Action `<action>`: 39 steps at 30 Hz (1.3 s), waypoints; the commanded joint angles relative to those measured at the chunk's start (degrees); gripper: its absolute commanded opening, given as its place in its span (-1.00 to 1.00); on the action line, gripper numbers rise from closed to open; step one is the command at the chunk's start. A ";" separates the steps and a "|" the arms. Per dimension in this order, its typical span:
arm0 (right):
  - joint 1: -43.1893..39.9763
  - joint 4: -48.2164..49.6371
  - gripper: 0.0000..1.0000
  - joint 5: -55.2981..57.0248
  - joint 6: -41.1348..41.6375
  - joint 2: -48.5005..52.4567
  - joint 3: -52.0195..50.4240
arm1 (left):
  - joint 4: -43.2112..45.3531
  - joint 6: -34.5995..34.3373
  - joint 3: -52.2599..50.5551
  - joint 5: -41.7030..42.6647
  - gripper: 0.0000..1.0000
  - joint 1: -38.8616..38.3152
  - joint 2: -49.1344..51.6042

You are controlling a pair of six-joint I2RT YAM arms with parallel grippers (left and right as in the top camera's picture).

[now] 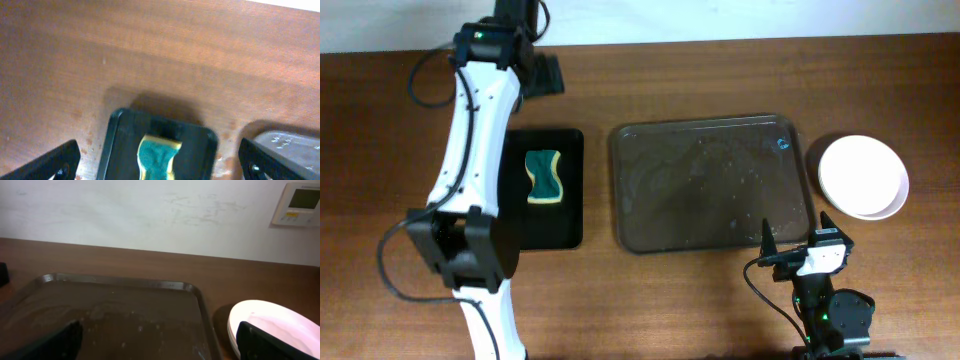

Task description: Clean dirty plates on tray and stack at the side

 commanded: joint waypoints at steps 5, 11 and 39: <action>0.55 -0.24 0.97 0.07 -0.20 -0.46 -0.31 | 35.43 20.46 -43.01 11.23 0.99 3.41 -42.71; 0.55 -0.26 0.97 0.07 -0.20 -0.46 -0.31 | 54.27 20.44 -76.85 14.60 0.99 8.22 -67.78; 0.55 -0.24 0.98 0.09 -0.20 -0.46 -0.31 | 66.64 23.02 -131.19 14.12 0.99 10.21 -122.81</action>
